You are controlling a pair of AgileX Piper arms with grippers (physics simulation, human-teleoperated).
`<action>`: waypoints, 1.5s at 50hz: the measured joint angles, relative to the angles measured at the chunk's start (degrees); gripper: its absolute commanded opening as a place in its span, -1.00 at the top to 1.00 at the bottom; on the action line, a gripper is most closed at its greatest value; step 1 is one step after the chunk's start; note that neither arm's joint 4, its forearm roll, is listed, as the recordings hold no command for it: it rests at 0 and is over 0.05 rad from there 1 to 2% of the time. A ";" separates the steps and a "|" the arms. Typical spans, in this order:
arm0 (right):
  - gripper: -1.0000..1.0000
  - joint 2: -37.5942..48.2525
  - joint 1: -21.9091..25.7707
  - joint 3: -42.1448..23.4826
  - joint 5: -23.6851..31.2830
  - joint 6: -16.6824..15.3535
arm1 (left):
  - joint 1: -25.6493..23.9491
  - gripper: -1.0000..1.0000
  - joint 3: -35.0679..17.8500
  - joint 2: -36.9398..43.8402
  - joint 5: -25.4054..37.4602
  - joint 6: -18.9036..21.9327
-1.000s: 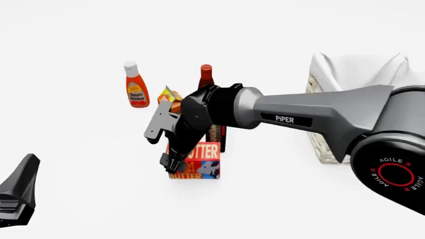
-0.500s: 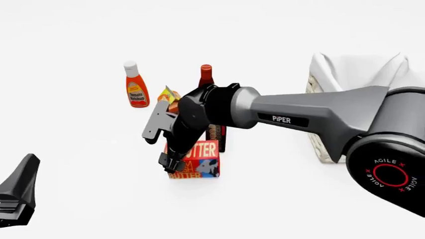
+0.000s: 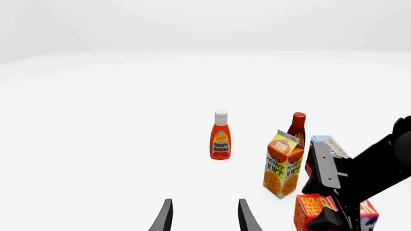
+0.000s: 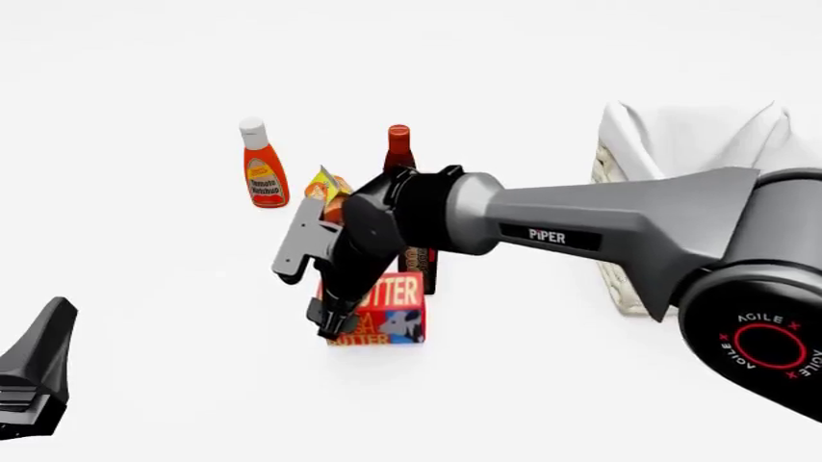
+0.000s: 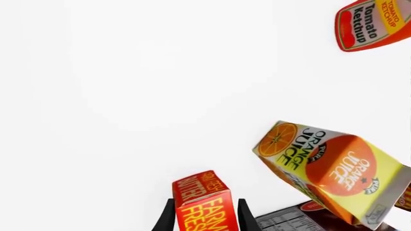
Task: Pick the butter and place it in the basket.
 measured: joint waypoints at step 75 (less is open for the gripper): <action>1.00 -11.24 -1.64 5.66 3.13 -4.64 | 0.00 -1.00 0.00 0.00 0.00 0.00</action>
